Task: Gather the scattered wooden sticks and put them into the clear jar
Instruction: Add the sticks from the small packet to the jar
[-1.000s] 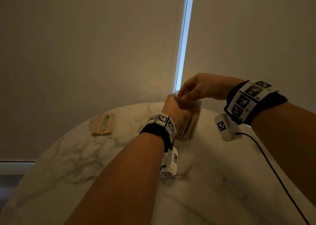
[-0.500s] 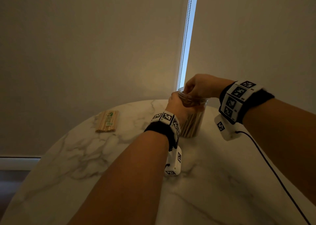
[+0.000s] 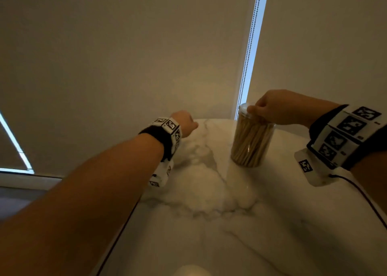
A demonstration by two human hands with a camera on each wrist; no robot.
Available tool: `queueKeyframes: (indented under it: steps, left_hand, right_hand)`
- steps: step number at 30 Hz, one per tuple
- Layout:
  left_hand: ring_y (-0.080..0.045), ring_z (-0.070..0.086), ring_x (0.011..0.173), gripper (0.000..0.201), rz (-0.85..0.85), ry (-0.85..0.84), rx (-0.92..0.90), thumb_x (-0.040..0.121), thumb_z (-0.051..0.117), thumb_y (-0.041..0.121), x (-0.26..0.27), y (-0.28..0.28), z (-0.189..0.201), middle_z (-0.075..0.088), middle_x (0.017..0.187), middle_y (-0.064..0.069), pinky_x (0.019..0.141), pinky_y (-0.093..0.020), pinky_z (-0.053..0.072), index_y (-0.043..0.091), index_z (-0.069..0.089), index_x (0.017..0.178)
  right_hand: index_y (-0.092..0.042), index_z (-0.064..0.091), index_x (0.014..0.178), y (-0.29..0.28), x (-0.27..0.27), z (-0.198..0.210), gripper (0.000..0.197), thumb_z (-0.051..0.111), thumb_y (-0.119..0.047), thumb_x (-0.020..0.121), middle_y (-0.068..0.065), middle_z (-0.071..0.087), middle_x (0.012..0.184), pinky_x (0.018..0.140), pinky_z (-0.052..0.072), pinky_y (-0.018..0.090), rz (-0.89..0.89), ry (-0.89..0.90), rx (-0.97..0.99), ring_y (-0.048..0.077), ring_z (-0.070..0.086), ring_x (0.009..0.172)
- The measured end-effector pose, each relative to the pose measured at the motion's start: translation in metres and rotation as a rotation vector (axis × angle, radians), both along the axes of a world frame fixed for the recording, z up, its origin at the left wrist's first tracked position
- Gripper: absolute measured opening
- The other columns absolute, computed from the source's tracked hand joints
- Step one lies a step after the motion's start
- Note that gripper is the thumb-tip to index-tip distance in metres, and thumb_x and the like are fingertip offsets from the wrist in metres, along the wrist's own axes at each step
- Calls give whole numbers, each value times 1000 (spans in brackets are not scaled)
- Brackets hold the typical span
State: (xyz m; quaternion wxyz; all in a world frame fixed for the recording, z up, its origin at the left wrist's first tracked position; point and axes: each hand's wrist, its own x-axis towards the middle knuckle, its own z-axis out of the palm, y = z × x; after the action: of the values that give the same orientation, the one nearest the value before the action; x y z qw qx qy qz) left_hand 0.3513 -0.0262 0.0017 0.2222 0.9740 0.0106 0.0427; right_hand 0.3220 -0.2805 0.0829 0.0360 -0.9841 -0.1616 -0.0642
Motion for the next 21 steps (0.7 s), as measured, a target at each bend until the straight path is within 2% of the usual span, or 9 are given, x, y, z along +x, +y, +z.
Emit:
queueKeyframes:
  steps: [2, 4, 7, 8, 10, 12, 15, 18, 21]
  left_hand:
    - [-32, 65, 102, 32, 88, 13, 163, 98, 55, 28, 6, 38, -2, 71, 114, -15, 84, -34, 50, 3, 71, 111]
    - [-31, 65, 102, 36, 128, 67, 266, 94, 63, 34, 6, 62, -4, 71, 114, -13, 88, -36, 53, 5, 70, 112]
    - [-30, 63, 105, 62, 148, 231, 338, 80, 73, 56, -9, 69, -12, 68, 113, -7, 95, -40, 50, 5, 65, 116]
    - [-29, 63, 101, 65, 132, 266, 377, 76, 76, 59, -14, 67, -16, 68, 108, -6, 93, -39, 51, 8, 66, 115]
    - [-27, 65, 96, 55, 76, 288, 467, 74, 79, 52, -25, 59, -23, 69, 102, -5, 88, -36, 54, 12, 69, 110]
    - [-26, 66, 101, 44, 31, 261, 501, 78, 79, 38, -36, 47, -28, 70, 110, -6, 86, -33, 55, 13, 69, 113]
    - [-26, 67, 98, 34, -14, 194, 471, 81, 76, 32, -56, 26, -26, 72, 109, -7, 82, -32, 55, 13, 71, 109]
    - [-24, 66, 97, 26, -64, 39, 348, 87, 69, 30, -81, 9, -16, 71, 107, -5, 76, -27, 50, 14, 72, 107]
    - [-22, 63, 96, 20, -116, -186, 189, 91, 62, 24, -114, -6, -6, 70, 106, -3, 76, -27, 47, 15, 70, 107]
  right_hand:
    - [-15, 71, 78, 0, -6, -1, 47, 47, -50, 99, 4, 66, 75, 59, 37, 27, 22, -5, 4, 15, 57, 69]
    - [-16, 71, 80, -1, -12, -1, 43, 49, -49, 98, 2, 65, 76, 59, 38, 26, 34, -40, 50, 17, 59, 72]
    - [-11, 71, 90, -2, -23, -4, 32, 50, -33, 99, 6, 68, 87, 68, 46, 32, 64, -244, 210, 23, 60, 82]
    - [-10, 70, 92, -3, -29, -4, 30, 49, -29, 99, 5, 68, 90, 73, 47, 34, 86, -307, 268, 24, 60, 85]
    - [-16, 70, 91, -2, -45, -4, 26, 48, -28, 100, -4, 65, 86, 69, 43, 30, 135, -325, 384, 17, 58, 82]
    - [-24, 67, 82, 0, -63, -7, 25, 51, -31, 99, -13, 60, 74, 61, 37, 21, 171, -252, 464, 7, 54, 71]
    - [-32, 58, 67, 2, -86, -21, 31, 55, -31, 98, -12, 55, 67, 57, 34, 18, 196, -145, 468, 1, 51, 64]
    - [-34, 68, 87, 3, -102, -36, 19, 57, -21, 95, -15, 64, 82, 63, 40, 16, 198, 46, 493, -2, 59, 75]
    - [-30, 67, 104, 2, -113, -50, 25, 54, -12, 93, -12, 70, 88, 66, 48, 18, 172, 226, 559, 0, 65, 74]
